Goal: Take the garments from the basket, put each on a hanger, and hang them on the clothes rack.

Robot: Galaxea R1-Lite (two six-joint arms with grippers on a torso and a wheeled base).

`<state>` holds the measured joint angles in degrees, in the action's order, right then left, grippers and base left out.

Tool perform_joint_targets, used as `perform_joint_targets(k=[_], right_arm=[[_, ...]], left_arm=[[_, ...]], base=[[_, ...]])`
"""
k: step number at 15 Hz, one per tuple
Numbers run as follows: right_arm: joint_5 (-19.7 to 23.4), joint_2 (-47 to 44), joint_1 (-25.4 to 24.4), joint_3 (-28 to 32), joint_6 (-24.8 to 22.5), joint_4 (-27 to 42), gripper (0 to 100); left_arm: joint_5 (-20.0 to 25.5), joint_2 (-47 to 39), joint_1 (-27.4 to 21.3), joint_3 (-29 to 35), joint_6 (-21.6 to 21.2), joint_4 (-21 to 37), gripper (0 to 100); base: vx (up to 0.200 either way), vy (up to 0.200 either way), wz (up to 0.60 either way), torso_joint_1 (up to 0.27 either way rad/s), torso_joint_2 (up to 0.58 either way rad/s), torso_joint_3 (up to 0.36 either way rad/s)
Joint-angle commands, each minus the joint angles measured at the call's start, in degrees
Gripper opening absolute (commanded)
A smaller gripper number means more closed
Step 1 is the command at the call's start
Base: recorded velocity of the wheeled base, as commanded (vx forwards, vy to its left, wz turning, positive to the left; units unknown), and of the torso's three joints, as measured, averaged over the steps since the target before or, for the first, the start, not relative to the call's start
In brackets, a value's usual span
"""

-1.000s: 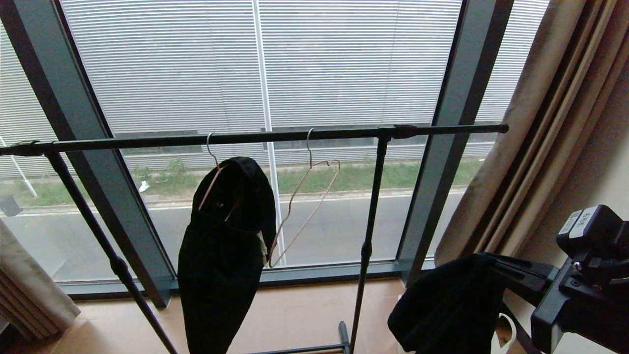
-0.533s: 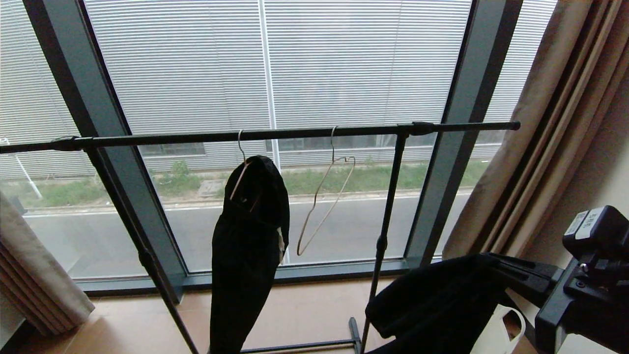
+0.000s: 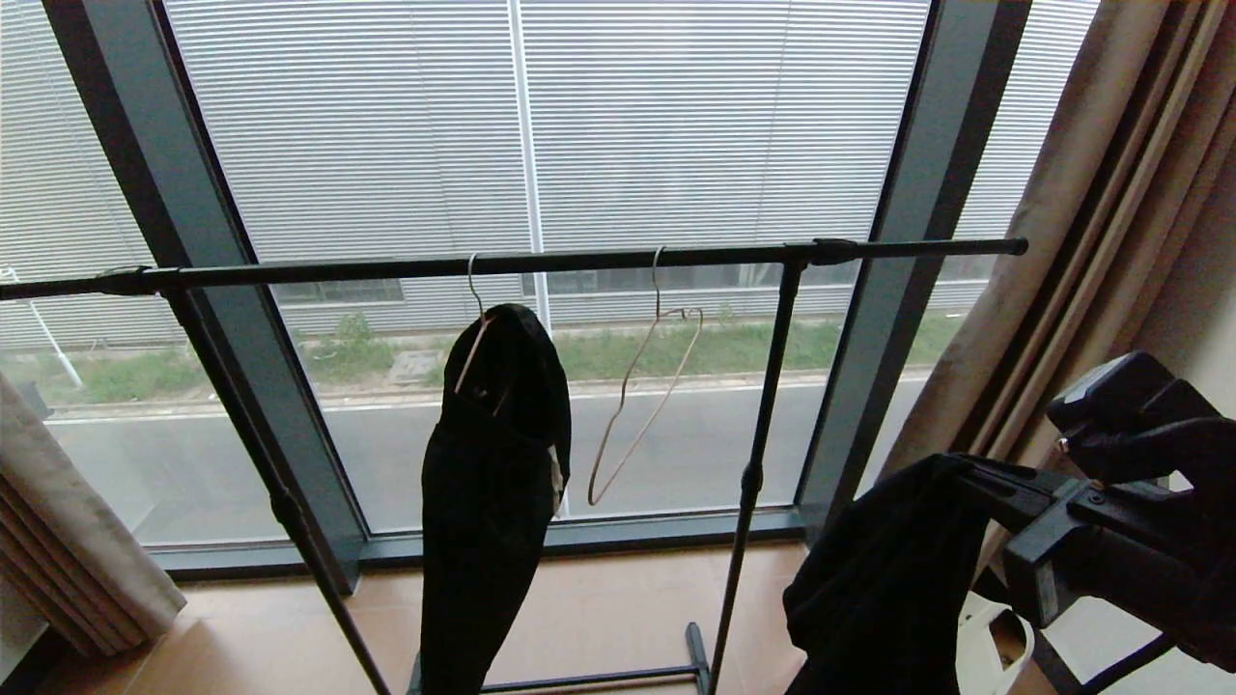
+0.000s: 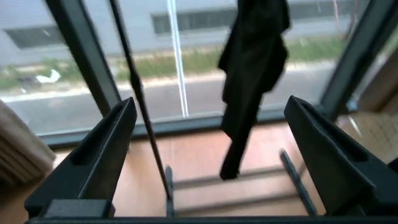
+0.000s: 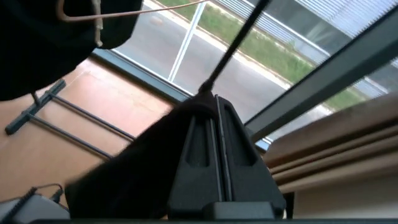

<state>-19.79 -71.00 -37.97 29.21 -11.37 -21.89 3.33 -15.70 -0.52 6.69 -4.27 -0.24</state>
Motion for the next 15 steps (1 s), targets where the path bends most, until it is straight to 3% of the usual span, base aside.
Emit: perform_joint_targets(k=[1,2,3,5,6,10,15], right_arm=[[-0.2,-1.8,-0.1,1.4,0.3,0.0,0],[-0.3,-1.8,-0.1,1.5,0.3,0.1,0],[-0.8,-2.3,-0.1,1.8,0.1,0.5,0],[-0.6,-5.4,-0.1,2.9,0.0,-0.3,0],[-0.4,-6.3,-0.1,3.8,-0.4,-1.4,0],[-2.2,-12.3,-3.3,12.1,-2.8,-3.8,0],[-13.6,-20.5,-7.9,22.4,-1.3,-3.9,0]], left_arm=[[2.5,-25.5,-5.3,8.8,1.2,-4.9,100],[2.2,-28.2,-7.0,8.9,1.6,-6.5,100],[-0.3,-38.2,-12.7,9.5,5.3,-12.2,100],[-7.7,-49.7,-23.3,10.5,10.7,-18.3,100],[-8.7,-53.6,-27.4,11.1,13.3,-20.8,100],[-8.6,-65.2,-35.1,14.0,16.5,-29.3,100],[-8.5,-70.9,-42.6,17.7,16.7,-30.4,100]], base=[[0.0,0.0,0.0,0.0,0.0,0.0],[0.0,0.0,0.0,0.0,0.0,0.0],[0.0,0.0,0.0,0.0,0.0,0.0],[0.0,0.0,0.0,0.0,0.0,0.0],[0.0,0.0,0.0,0.0,0.0,0.0],[0.0,0.0,0.0,0.0,0.0,0.0],[0.0,0.0,0.0,0.0,0.0,0.0]])
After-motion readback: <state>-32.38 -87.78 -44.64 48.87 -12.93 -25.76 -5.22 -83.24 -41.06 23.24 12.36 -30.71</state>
